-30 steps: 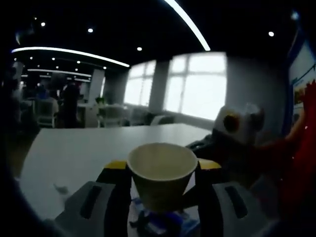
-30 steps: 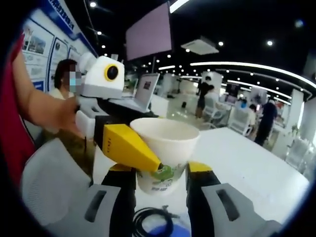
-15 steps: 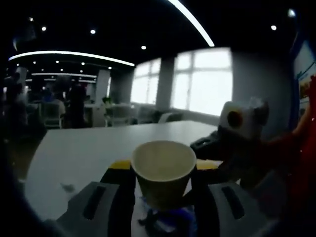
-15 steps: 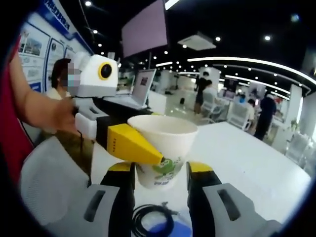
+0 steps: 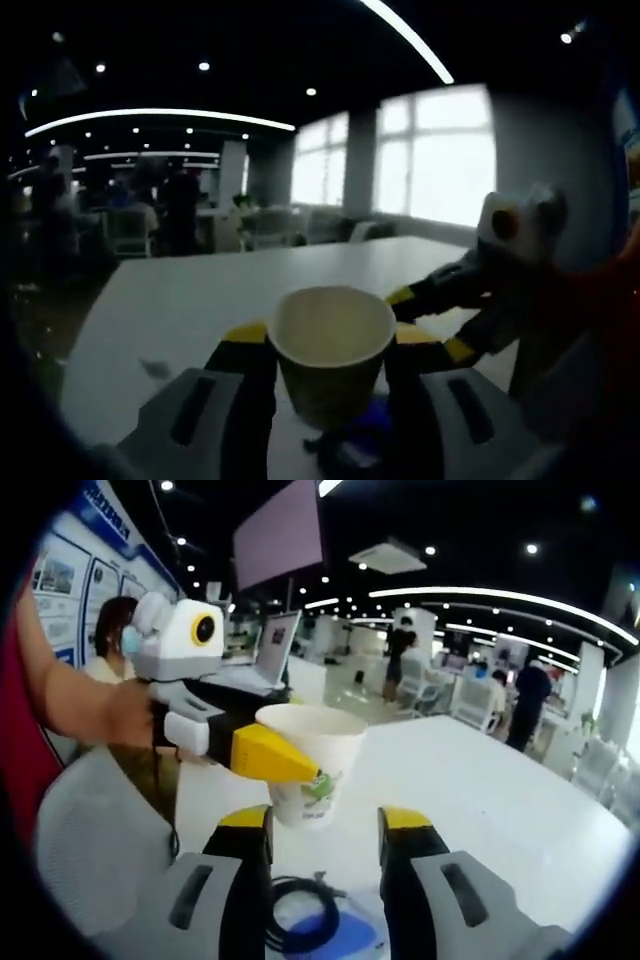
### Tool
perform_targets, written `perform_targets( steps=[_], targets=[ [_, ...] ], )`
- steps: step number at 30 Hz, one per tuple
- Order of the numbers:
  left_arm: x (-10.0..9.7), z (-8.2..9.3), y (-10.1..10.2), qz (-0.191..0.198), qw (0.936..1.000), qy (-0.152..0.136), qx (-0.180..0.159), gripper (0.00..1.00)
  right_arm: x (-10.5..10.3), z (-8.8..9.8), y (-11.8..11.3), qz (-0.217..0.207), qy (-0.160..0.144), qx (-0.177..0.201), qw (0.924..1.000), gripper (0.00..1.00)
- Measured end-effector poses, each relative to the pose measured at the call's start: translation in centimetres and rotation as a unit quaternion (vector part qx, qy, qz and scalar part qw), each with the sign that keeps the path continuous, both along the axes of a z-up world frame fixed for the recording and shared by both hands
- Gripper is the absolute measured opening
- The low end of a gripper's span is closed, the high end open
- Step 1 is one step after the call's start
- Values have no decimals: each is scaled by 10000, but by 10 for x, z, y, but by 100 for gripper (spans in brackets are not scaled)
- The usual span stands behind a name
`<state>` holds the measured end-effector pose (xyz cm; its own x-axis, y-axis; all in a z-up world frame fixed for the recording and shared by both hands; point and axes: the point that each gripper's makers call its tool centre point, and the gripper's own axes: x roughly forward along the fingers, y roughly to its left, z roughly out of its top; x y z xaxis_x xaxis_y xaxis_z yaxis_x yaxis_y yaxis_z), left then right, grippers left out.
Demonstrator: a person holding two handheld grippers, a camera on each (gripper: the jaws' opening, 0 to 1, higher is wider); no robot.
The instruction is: Arrange the tabletop items into an orderly group along one side of the table until the central work area is clear of visible clutter.
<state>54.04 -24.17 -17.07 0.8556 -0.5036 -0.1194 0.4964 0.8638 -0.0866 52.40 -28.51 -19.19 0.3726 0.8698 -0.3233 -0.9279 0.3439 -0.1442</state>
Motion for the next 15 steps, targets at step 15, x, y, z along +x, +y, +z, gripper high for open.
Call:
perform_targets(
  steps=[15],
  targets=[
    [30, -43, 6, 578, 9981, 63, 194, 40, 24, 6, -41, -689, 231, 594, 9956, 38]
  ],
)
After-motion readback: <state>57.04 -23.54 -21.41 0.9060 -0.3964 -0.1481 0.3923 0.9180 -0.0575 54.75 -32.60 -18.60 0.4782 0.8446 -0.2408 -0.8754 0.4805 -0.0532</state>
